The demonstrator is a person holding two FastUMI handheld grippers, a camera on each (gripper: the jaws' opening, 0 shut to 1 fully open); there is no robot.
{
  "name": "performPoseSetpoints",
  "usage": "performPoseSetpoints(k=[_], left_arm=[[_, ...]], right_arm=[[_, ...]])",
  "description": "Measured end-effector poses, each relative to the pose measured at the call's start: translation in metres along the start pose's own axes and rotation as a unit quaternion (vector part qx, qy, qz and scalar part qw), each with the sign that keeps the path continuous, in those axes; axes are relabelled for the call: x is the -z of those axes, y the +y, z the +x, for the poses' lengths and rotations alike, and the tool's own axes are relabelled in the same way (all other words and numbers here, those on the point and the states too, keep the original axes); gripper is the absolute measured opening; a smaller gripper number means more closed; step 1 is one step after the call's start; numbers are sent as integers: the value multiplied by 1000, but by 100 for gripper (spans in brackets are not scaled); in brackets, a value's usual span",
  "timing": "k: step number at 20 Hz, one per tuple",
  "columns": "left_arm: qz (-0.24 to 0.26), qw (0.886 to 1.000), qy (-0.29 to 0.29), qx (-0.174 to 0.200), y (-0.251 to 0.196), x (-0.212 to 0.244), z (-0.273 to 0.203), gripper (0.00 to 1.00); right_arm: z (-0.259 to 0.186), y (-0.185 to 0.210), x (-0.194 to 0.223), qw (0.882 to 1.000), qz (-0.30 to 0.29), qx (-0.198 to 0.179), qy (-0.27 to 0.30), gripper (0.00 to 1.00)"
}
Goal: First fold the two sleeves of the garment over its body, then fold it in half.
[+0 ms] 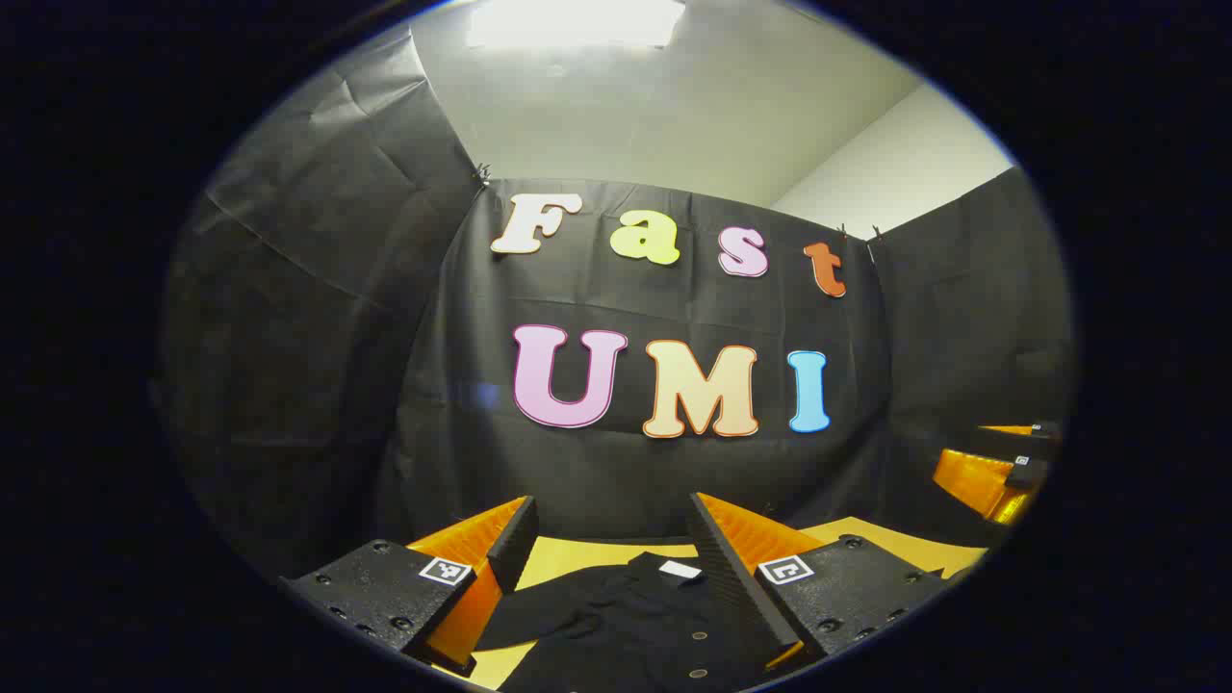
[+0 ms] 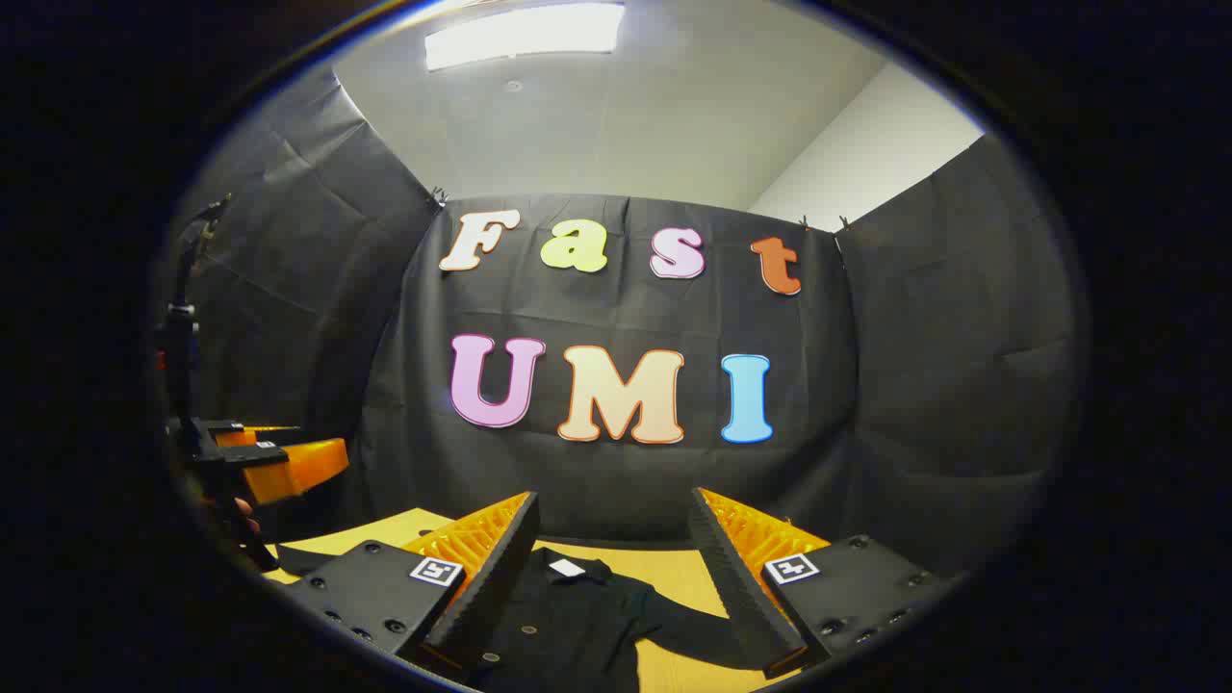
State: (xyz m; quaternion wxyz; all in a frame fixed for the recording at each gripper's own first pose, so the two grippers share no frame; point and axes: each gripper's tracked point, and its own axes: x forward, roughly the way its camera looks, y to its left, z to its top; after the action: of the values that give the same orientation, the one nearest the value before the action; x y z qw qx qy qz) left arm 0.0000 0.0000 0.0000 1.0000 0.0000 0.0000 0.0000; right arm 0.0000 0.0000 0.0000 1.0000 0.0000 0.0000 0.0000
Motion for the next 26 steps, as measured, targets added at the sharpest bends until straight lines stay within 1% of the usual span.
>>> performPoseSetpoints(k=[1,3,4,6,7,8,9,11,13,15,19,21,22,26], left_arm=[[1,1000,2,1,-2,1,0,92],[6,1000,3,1,-2,2,2,91],[7,1000,3,1,-4,1,3,91],[6,1000,5,4,-8,2,3,91],[7,1000,7,5,-9,4,3,91],[8,1000,8,4,-10,4,4,91],[8,1000,8,4,-11,4,3,91],[9,1000,8,5,-13,4,3,91],[13,1000,9,8,-15,4,3,92],[17,1000,9,11,-16,4,3,92],[18,1000,13,13,-17,9,4,91],[19,1000,14,13,-17,10,6,92],[19,1000,14,12,-17,9,7,92],[19,1000,14,14,-20,10,8,92]], right_arm=[[0,0,0,1000,-3,3,3,98],[7,-7,9,1000,2,8,12,96],[8,-14,15,1000,8,10,18,99],[9,-18,19,999,18,13,26,98],[10,-20,21,999,21,15,28,99],[9,-21,23,999,23,16,29,98],[9,-24,23,999,26,18,30,99],[6,-29,25,999,31,22,31,98],[6,-33,27,998,36,25,33,99],[9,-37,29,998,37,29,35,98],[9,-46,31,998,36,42,41,98],[8,-45,33,997,35,43,44,98],[8,-46,34,998,33,42,46,99],[8,-50,32,998,33,44,44,98]])
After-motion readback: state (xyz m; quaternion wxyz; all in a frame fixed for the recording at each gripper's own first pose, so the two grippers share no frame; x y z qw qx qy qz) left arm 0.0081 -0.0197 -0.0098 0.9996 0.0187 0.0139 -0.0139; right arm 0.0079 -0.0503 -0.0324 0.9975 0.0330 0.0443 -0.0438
